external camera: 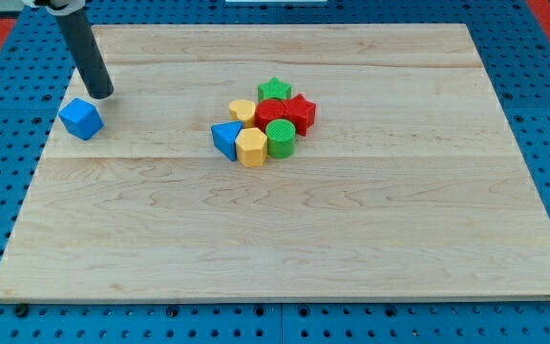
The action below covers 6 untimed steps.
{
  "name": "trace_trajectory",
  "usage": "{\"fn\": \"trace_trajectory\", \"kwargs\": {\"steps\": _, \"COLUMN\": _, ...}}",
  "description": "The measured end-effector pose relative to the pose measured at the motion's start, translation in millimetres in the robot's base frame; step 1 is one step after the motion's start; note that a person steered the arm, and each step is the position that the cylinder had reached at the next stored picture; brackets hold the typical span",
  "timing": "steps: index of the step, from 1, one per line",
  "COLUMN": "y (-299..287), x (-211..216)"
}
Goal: Place your arm diagonally top right to the blue cube
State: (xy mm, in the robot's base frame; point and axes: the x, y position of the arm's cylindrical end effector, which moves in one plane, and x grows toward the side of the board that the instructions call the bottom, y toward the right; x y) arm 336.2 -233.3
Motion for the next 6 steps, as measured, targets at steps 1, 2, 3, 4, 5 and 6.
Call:
{"fn": "trace_trajectory", "kwargs": {"steps": 1, "y": 0, "x": -1}}
{"fn": "trace_trajectory", "kwargs": {"steps": 2, "y": 6, "x": -2}}
{"fn": "trace_trajectory", "kwargs": {"steps": 3, "y": 9, "x": -11}}
{"fn": "trace_trajectory", "kwargs": {"steps": 4, "y": 55, "x": -27}}
{"fn": "trace_trajectory", "kwargs": {"steps": 5, "y": 81, "x": -42}}
{"fn": "trace_trajectory", "kwargs": {"steps": 6, "y": 86, "x": -42}}
